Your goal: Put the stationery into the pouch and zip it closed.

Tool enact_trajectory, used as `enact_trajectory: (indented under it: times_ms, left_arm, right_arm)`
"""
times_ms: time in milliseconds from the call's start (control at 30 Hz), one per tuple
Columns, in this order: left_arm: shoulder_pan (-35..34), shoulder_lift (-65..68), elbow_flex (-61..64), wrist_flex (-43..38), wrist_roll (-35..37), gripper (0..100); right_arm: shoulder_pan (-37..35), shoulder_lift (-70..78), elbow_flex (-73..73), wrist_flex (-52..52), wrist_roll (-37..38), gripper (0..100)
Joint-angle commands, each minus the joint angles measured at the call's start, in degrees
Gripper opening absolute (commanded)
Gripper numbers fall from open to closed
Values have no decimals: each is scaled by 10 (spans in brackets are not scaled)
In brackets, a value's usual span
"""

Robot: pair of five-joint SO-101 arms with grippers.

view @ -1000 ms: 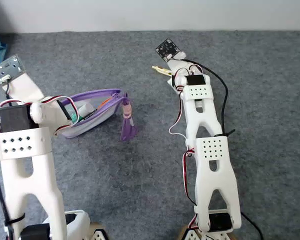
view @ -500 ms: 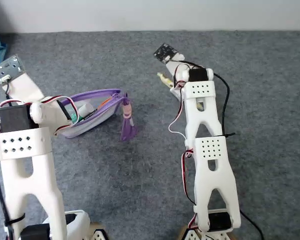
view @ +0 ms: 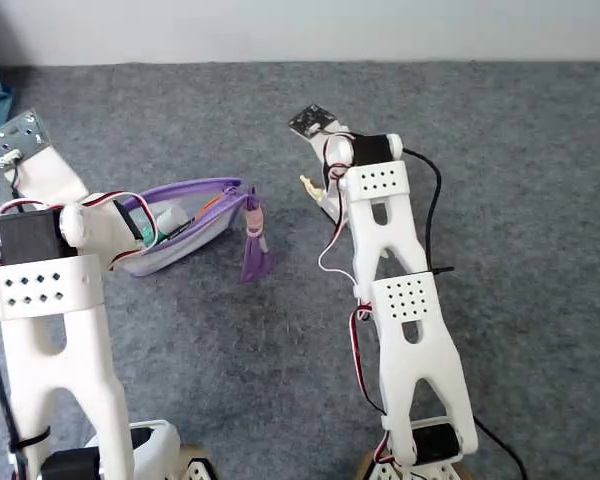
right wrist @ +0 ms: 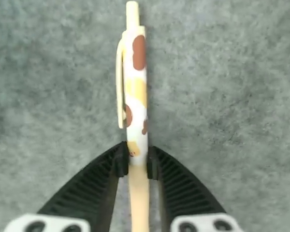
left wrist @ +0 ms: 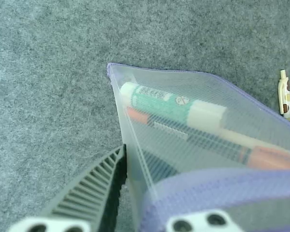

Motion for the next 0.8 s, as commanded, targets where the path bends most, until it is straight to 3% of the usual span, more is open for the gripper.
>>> enact_trajectory:
  times_ms: [0, 267, 400, 533, 633, 767]
  left_arm:
    - [-3, 17, 0, -10, 3, 13]
    - [-3, 17, 0, -10, 3, 13]
    - [-3, 17, 0, -8, 3, 13]
    - [-3, 17, 0, -7, 3, 13]
    - [-3, 17, 0, -7, 3, 13]
    - [-3, 17, 0, -7, 3, 13]
  right_arm:
    - [-7, -46, -11, 23, -17, 245]
    - [-45, -39, -15, -36, -55, 233]
    - [-45, -23, 4, -94, -50, 168]
    - [-33, -10, 17, -90, -37, 2]
    - [-26, -15, 17, -69, -38, 42]
    - [-26, -48, 16, -31, -38, 4]
